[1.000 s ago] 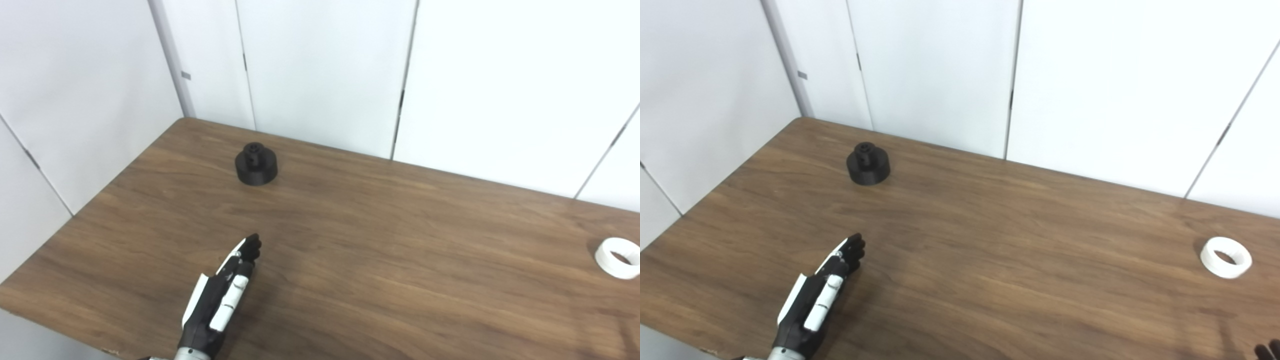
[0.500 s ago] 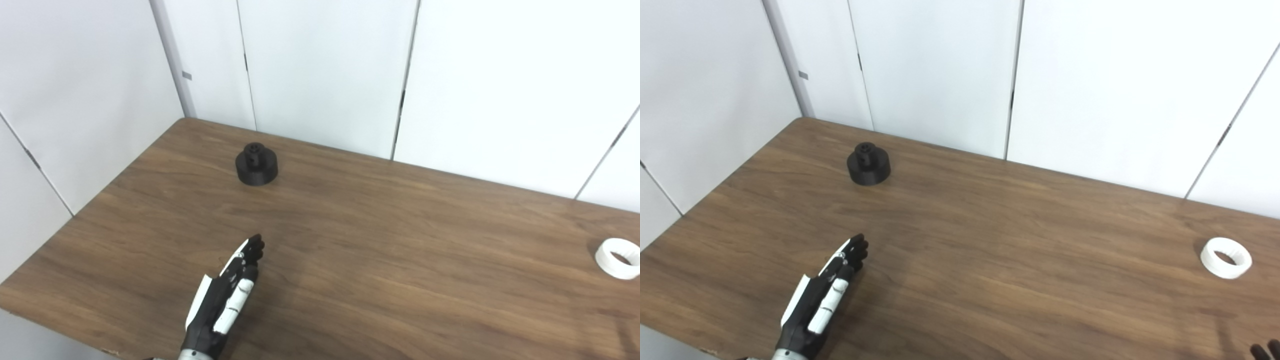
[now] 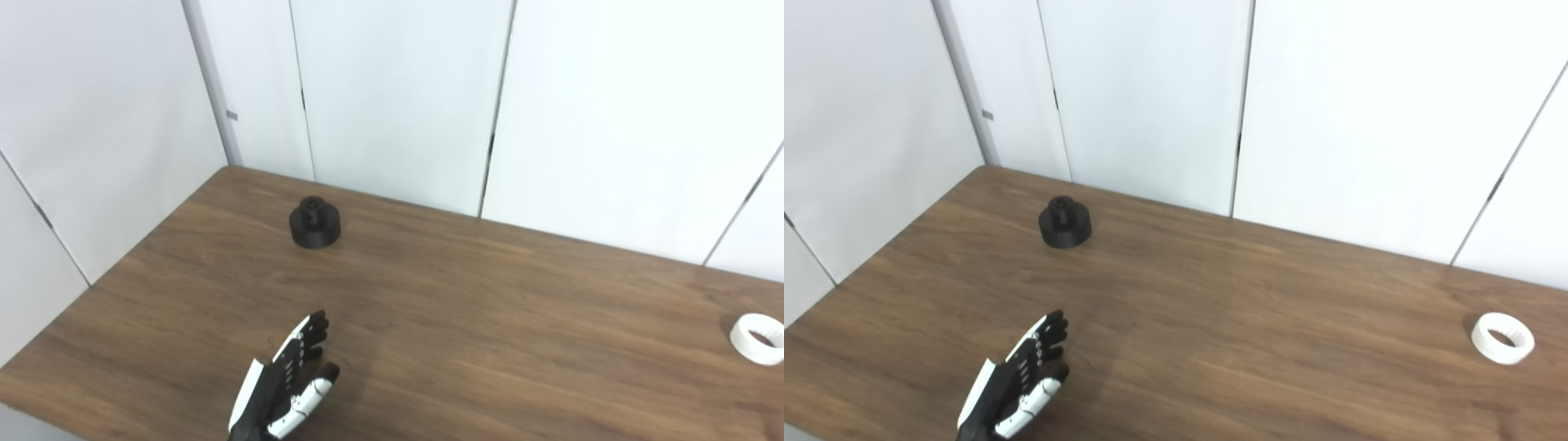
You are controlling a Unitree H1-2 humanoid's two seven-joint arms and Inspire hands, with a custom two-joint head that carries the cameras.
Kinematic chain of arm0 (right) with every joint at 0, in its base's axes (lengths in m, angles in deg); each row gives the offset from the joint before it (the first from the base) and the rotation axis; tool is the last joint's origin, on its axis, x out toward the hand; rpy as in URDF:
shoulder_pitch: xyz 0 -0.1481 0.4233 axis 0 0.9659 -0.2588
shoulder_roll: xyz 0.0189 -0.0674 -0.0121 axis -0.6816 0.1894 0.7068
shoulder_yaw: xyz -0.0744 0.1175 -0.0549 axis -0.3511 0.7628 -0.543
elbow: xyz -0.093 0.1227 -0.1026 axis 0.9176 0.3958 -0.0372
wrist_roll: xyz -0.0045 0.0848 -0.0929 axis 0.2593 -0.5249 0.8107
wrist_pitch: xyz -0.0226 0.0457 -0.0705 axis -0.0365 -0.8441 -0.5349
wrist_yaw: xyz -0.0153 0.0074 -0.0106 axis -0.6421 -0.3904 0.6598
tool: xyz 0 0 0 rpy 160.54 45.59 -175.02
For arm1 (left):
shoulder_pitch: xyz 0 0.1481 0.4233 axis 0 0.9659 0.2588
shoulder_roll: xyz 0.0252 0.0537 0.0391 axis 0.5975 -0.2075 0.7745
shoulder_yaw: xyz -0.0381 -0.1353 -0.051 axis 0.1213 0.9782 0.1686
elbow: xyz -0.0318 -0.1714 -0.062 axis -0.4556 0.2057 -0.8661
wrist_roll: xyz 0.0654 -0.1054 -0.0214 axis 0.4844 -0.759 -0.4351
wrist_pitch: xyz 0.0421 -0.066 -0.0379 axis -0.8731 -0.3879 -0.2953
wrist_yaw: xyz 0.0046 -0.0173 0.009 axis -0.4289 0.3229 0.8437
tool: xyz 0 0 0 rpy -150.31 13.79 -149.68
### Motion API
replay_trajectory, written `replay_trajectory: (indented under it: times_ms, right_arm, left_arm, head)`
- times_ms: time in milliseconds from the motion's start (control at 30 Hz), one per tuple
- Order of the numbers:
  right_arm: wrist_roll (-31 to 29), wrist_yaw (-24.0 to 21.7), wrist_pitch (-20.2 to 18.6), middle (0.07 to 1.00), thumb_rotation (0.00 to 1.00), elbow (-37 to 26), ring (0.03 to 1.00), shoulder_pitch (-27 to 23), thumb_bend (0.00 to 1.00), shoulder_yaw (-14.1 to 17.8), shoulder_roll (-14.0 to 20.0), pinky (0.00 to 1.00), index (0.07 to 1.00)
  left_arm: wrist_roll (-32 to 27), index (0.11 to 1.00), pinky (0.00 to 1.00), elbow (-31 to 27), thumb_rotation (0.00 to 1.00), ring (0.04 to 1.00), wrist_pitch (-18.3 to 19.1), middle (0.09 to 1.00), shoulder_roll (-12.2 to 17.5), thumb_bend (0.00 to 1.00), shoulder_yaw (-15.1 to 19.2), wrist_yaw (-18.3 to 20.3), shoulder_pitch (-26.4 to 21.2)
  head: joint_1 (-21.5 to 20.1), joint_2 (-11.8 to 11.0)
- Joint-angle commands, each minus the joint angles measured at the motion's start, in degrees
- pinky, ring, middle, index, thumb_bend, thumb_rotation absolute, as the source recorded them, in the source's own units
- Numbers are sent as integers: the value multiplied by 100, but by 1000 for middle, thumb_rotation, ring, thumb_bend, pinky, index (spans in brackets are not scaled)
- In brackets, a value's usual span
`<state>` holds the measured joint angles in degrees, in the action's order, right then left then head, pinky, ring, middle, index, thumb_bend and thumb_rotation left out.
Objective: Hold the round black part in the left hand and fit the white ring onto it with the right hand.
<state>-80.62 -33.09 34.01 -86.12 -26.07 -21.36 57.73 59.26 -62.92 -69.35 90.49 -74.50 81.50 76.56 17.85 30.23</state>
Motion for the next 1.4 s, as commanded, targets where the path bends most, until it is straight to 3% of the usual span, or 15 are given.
replay_trajectory:
  times_ms: [0,100,200,333,500,733,933,1067,1367]
  right_arm:
    - [3,-30,161,945,1000,-25,995,-94,552,10,92,1000,965]
    - [18,-17,169,947,1000,-16,991,-97,555,12,89,1000,965]
    - [-74,18,100,941,1000,-21,993,-100,575,50,54,1000,963]
    - [-95,74,13,945,1000,-52,997,-85,584,88,27,1000,971]
    - [-40,89,8,945,1000,-79,998,-67,591,89,19,1000,966]
    - [-52,78,44,941,1000,-53,993,-58,595,72,8,1000,968]
    - [-46,36,143,946,1000,-11,995,-42,595,57,36,1000,965]
    - [47,31,247,946,1000,36,985,-45,582,31,48,1000,964]
    - [-10,6,282,947,1000,113,994,-96,589,27,68,1000,978]
  left_arm:
    - [74,939,889,51,537,916,52,924,-182,633,25,-146,-55]
    - [273,941,894,61,491,914,3,922,-210,676,37,-251,-69]
    - [317,938,891,95,376,906,-65,919,-250,721,48,-327,-99]
    - [558,937,893,-89,353,913,166,921,-287,784,138,-506,-105]
    - [790,929,915,-694,386,926,914,922,-87,896,386,-542,-268]
    - [1124,919,921,-1194,366,931,1944,924,473,880,787,-403,-999]
    - [1426,931,935,-1379,315,953,2816,947,946,915,906,-134,-1617]
    - [1881,952,785,-1028,389,891,3132,941,1343,990,848,-28,-1959]
    - [2562,947,907,659,453,971,3026,968,1875,996,467,-268,-2781]
  head:
    - [-25,-24]
    - [-76,-8]
    - [-101,8]
    - [-115,25]
    - [-60,60]
    - [-34,30]
    - [-29,33]
    - [-164,73]
    - [-168,134]
